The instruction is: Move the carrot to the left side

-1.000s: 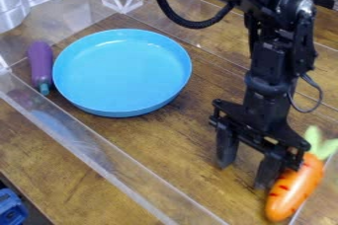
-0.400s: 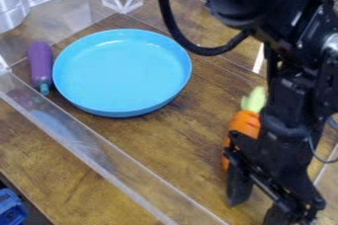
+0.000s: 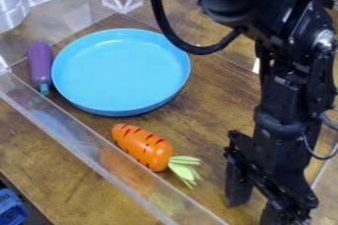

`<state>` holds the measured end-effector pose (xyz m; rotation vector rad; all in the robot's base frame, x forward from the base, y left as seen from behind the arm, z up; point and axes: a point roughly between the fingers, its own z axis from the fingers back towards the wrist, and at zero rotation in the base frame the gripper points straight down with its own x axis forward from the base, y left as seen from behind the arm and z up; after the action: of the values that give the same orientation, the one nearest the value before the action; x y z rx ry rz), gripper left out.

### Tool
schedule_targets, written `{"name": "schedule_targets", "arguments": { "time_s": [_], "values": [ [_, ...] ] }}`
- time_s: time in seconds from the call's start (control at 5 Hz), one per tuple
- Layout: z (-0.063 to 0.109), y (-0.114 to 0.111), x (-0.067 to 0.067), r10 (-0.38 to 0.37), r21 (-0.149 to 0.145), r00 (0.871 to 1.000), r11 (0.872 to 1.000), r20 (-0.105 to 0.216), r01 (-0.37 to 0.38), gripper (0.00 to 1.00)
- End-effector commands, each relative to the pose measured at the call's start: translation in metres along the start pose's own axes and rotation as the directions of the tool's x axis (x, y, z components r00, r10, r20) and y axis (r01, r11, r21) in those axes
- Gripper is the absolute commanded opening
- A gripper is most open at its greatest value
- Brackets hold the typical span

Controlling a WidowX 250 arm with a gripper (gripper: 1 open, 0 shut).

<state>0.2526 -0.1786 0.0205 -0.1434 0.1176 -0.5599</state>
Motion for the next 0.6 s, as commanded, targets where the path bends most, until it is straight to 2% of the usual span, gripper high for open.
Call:
{"name": "schedule_targets", "arguments": {
  "time_s": [0.0,0.4],
  "values": [
    [0.0027,0.0137,-0.0007,0.013,0.002,1.0,1.0,-0.008,-0.013,1.0],
    [0.0023,0.0219,-0.0059,0.017,0.004,0.999,1.0,-0.045,-0.017,1.0]
  ]
}}
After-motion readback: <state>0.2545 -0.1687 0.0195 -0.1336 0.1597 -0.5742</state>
